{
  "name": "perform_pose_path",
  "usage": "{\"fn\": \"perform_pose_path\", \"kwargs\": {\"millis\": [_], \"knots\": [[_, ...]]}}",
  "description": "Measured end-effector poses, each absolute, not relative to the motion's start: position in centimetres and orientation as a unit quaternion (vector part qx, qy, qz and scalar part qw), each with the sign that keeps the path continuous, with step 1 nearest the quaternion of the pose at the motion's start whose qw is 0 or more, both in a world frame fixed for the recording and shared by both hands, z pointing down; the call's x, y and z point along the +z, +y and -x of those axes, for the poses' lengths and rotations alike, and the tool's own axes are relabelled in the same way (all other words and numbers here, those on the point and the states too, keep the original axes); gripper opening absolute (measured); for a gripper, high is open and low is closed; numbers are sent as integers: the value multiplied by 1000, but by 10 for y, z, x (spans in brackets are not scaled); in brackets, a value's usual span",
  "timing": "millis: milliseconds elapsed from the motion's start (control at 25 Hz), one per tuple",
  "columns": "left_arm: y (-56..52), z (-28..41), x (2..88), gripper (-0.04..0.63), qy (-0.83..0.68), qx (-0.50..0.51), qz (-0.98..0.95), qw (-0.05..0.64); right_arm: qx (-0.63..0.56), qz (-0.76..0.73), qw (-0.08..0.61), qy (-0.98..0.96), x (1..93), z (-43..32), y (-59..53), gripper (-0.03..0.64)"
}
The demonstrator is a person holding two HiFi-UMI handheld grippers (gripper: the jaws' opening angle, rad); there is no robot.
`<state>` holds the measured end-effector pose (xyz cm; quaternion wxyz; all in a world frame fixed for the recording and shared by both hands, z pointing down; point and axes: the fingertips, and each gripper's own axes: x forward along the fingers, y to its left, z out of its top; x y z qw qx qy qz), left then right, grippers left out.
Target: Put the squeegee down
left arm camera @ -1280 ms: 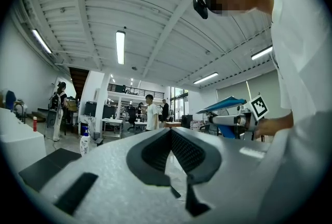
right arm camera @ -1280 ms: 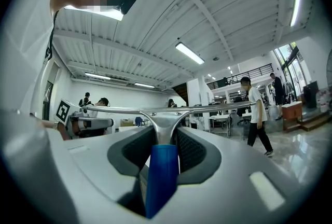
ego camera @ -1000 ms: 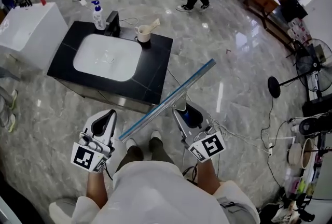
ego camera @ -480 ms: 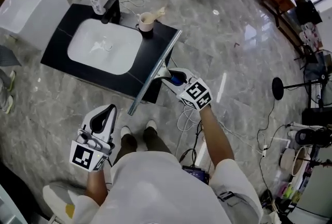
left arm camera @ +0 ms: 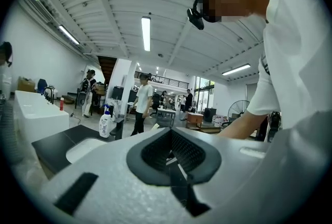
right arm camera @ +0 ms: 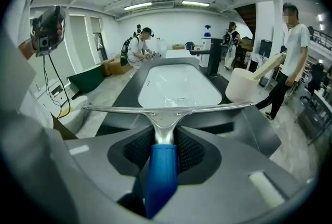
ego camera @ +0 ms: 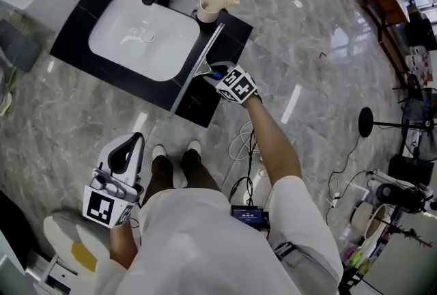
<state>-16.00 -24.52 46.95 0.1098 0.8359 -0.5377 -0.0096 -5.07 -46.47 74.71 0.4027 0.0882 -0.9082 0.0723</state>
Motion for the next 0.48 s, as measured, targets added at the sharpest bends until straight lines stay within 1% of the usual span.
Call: {"fn": "perform_pose_path", "kwargs": {"millis": [240,360,480], "knots": [[-243,171,475,0,-549,-10,-827,118,63,-55,470,-879,785,53,-470,138],[-243,174,478,0,-554,-9,-824,121,64,-48,487,-870,798,50,-472,141],[-244,178,480,0,-556,-10,-822,121,70,-54,490,-867,804,48,-474,147]]}}
